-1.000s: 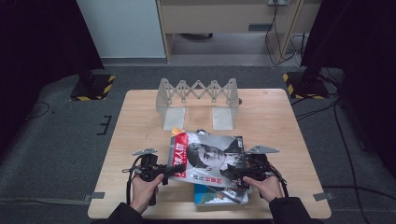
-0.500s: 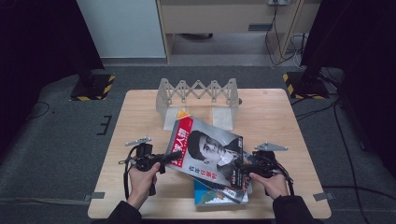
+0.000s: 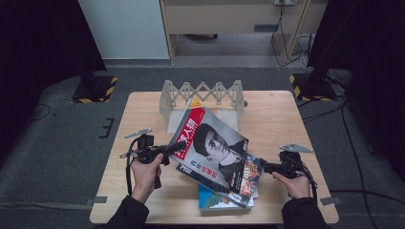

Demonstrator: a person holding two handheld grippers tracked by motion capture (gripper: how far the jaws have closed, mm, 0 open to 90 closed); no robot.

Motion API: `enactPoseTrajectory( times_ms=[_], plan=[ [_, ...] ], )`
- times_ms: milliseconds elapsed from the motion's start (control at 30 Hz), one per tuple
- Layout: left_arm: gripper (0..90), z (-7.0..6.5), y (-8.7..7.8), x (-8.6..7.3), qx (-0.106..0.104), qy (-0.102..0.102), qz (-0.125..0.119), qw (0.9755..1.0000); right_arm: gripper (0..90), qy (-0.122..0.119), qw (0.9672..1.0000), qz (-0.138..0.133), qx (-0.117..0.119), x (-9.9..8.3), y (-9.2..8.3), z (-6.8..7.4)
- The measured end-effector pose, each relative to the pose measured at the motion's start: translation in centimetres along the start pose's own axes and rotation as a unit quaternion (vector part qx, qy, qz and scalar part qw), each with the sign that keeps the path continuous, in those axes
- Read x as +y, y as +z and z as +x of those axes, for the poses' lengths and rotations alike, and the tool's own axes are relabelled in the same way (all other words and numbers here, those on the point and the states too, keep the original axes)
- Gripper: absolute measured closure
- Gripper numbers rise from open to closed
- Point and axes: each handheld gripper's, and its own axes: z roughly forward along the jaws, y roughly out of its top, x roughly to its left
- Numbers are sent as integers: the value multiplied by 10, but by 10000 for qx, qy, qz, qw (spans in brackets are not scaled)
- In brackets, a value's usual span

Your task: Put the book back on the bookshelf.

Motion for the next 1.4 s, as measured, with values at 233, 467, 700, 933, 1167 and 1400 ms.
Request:
enactPoseTrajectory(
  times_ms=[233,467,700,933,1167,1400],
  plan=[
    [861,-9,-3,14,-18,-8,-186,9998,95,111,9996,75,-267,-3,-2,-19],
    [860,-16,0,23,-38,15,-275,9996,87,53,9989,165,-443,-7,-1,-30],
    [859,-23,-4,35,-14,39,-424,9991,76,-87,9977,319,-593,-12,3,-37],
    [860,-26,-19,53,-30,-10,-716,9974,69,-189,9963,502,-664,-15,9,-40],
    [860,-29,-37,69,45,92,-998,9950,62,-240,9959,571,-658,-18,11,-41],
    [859,-26,-56,82,253,175,-1260,9915,52,-288,9946,778,-620,-25,16,-42]
  ],
)
